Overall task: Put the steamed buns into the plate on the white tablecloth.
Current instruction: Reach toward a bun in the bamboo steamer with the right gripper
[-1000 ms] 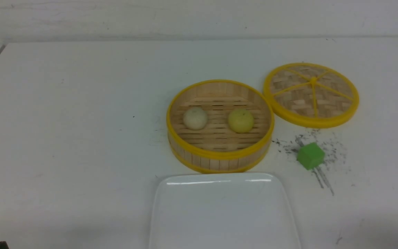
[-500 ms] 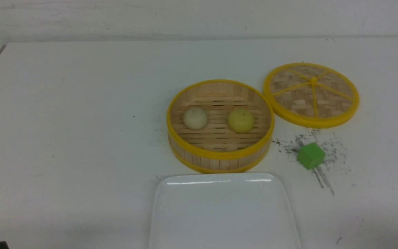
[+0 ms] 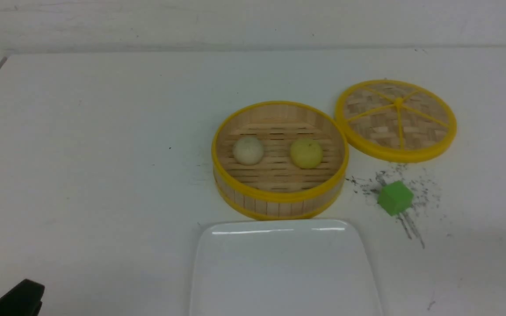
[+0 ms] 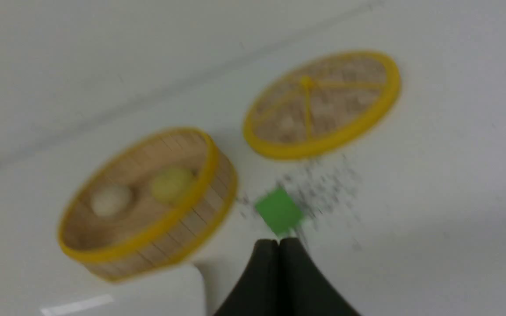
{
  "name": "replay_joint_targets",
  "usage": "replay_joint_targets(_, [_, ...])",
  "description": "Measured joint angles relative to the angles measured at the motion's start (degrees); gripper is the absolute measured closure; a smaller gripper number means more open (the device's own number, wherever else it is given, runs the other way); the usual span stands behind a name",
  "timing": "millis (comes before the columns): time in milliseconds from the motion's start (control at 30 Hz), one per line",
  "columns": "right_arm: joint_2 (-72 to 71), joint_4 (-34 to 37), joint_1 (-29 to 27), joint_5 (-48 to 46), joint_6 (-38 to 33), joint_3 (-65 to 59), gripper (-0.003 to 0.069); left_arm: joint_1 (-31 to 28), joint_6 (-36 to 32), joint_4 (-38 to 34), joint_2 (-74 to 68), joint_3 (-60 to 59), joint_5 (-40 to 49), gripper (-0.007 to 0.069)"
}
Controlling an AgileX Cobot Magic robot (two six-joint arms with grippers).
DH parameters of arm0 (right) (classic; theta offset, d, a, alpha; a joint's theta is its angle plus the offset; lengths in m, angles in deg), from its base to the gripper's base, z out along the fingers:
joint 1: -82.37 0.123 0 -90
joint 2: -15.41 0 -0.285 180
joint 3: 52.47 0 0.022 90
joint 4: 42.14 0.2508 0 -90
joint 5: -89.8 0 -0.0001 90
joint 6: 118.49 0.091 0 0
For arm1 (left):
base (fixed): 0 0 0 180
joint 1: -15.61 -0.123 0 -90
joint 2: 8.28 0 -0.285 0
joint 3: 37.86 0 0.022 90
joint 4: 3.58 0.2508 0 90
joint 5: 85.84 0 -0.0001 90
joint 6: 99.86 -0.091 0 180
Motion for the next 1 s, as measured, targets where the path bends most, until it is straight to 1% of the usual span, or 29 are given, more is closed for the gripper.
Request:
replay_joint_targets(33, [5.1,-2.9,0.0,-7.3,0.0,3.9,0.0659,0.0,0.4,-2.2,0.0,0.0,-1.7,0.0384])
replay_joint_targets(67, [8.8,-4.2,0.0,-11.4,-0.2,5.9,0.0659,0.0,0.4,-3.1,0.0,0.0,-2.8,0.0384])
replay_joint_targets(133, [11.6,-4.9,0.0,-14.3,-0.4,7.7,0.0659,0.0,0.5,-3.7,0.0,0.0,-3.7,0.0384])
replay_joint_targets(167, [15.3,-5.4,0.0,-17.1,-1.2,10.0,0.0659,0.0,1.0,-5.1,0.0,0.0,-4.9,0.0386])
replay_joint_targets(233, [19.4,-5.6,0.0,-18.8,-3.6,12.1,0.0659,0.0,2.7,-9.3,0.0,0.1,-4.5,0.0400])
replay_joint_targets(267, [22.1,-5.5,0.0,-19.1,-6.8,13.6,0.0659,0.0,2.7,-12.2,0.0,1.2,-0.9,0.0418])
replay_joint_targets(333, [25.5,-4.7,0.0,-19.1,-10.1,15.7,0.0657,0.0,0.2,-13.6,0.0,4.1,4.8,0.0456])
replay_joint_targets(367, [25.9,-4.5,0.0,-19.1,-10.5,15.7,0.0657,0.0,-0.7,-13.7,0.0,5.0,6.2,0.0466])
replay_joint_targets(400, [29.4,-1.9,0.0,-19.1,-14.4,18.3,0.0657,0.0,-5.0,-13.6,-0.2,8.9,10.9,0.0515])
replay_joint_targets(433, [29.8,-1.5,0.0,-19.1,-15.4,18.6,0.0657,0.0,-6.0,-13.4,-0.4,9.9,11.9,0.0529])
replay_joint_targets(467, [32.4,0.9,0.0,-19.1,-18.0,20.3,0.0655,0.0,-8.6,-12.8,-2.0,13.4,14.9,0.0576])
replay_joint_targets(500, [35.7,4.6,0.0,-19.5,-21.8,22.0,0.0654,0.0,-10.5,-11.4,-4.7,15.7,18.0,0.0600])
replay_joint_targets(533, [37.2,6.5,0.0,-20.0,-23.4,23.1,0.0654,0.0,-11.4,-10.2,-7.1,17.9,20.0,0.0615])
replay_joint_targets(600, [41.8,12.5,0.0,-21.5,-29.2,25.5,0.0652,0.0,-12.5,-6.5,-14.1,21.4,25.2,0.0622])
replay_joint_targets(633, [45.5,17.4,0.0,-22.9,-32.8,27.1,0.0650,0.0,-12.8,-4.3,-18.0,23.1,28.1,0.0622])
replay_joint_targets(667, [47.6,20.3,0.0,-23.8,-35.2,28.0,0.0650,0.0,-13.0,-1.5,-21.9,24.9,31.6,0.0622])
replay_joint_targets(767, [54.7,30.3,0.9,-26.8,-43.4,31.1,0.0648,0.0,-14.0,4.5,-32.9,28.5,37.9,0.0622])
replay_joint_targets(867, [60.1,35.4,4.3,-27.4,-47.9,33.9,0.0647,0.0,-15.8,8.8,-43.2,32.0,40.5,0.0622])
replay_joint_targets(900, [60.5,35.5,4.6,-27.4,-48.1,34.3,0.0647,0.0,-16.0,8.8,-43.8,32.2,40.5,0.0622])
replay_joint_targets(933, [63.3,36.2,7.4,-26.9,-48.8,36.4,0.0645,0.0,-17.2,9.9,-48.2,33.8,40.6,0.0622])
replay_joint_targets(1000, [66.4,35.8,10.7,-26.1,-48.5,38.6,0.0644,0.0,-18.5,10.2,-52.5,35.3,40.6,0.0622])
